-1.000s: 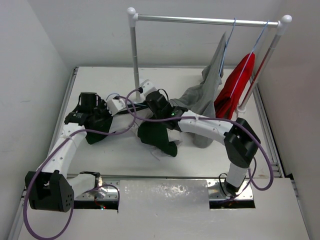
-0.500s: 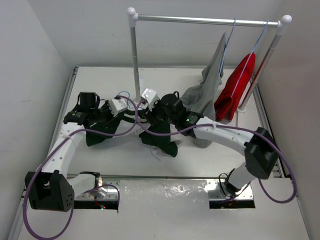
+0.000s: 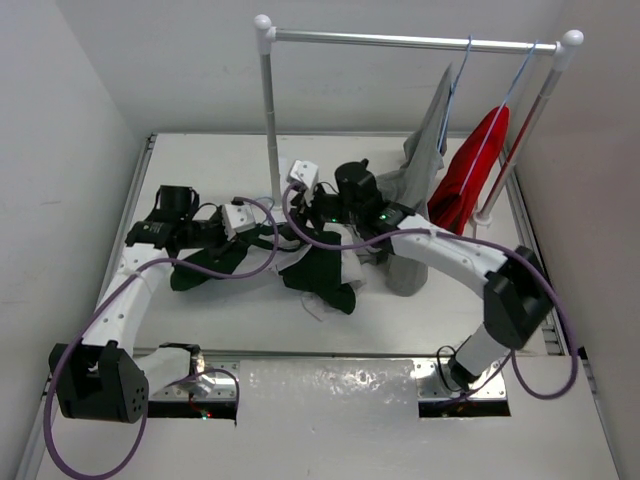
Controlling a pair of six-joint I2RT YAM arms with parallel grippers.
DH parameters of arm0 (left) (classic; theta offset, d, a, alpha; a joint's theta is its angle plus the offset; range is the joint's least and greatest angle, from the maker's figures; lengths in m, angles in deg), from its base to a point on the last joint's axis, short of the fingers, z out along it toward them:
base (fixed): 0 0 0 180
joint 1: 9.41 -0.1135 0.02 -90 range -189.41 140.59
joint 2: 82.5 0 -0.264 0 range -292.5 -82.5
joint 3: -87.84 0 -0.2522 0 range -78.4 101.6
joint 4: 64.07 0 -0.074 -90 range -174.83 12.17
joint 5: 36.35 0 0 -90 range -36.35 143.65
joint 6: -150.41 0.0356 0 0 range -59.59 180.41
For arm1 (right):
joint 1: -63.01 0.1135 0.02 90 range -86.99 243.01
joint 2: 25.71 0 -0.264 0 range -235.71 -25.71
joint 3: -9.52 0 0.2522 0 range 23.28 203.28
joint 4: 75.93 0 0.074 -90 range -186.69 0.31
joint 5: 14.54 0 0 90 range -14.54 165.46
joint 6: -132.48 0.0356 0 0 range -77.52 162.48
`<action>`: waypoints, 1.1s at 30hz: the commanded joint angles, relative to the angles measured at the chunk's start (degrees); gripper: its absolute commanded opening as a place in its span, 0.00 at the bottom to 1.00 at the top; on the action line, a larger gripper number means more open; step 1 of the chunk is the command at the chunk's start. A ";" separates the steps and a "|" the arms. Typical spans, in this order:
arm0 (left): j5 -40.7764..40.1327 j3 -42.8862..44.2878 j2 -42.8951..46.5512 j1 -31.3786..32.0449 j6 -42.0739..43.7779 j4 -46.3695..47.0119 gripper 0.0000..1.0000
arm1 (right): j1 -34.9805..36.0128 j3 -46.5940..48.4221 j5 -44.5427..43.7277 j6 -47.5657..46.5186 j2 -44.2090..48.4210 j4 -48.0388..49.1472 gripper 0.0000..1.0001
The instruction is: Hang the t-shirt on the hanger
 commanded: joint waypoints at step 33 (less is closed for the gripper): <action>11.60 18.30 -1.71 -18.75 -1.68 -6.49 0.68 | -2.18 -3.79 -13.84 0.38 21.60 -14.57 0.00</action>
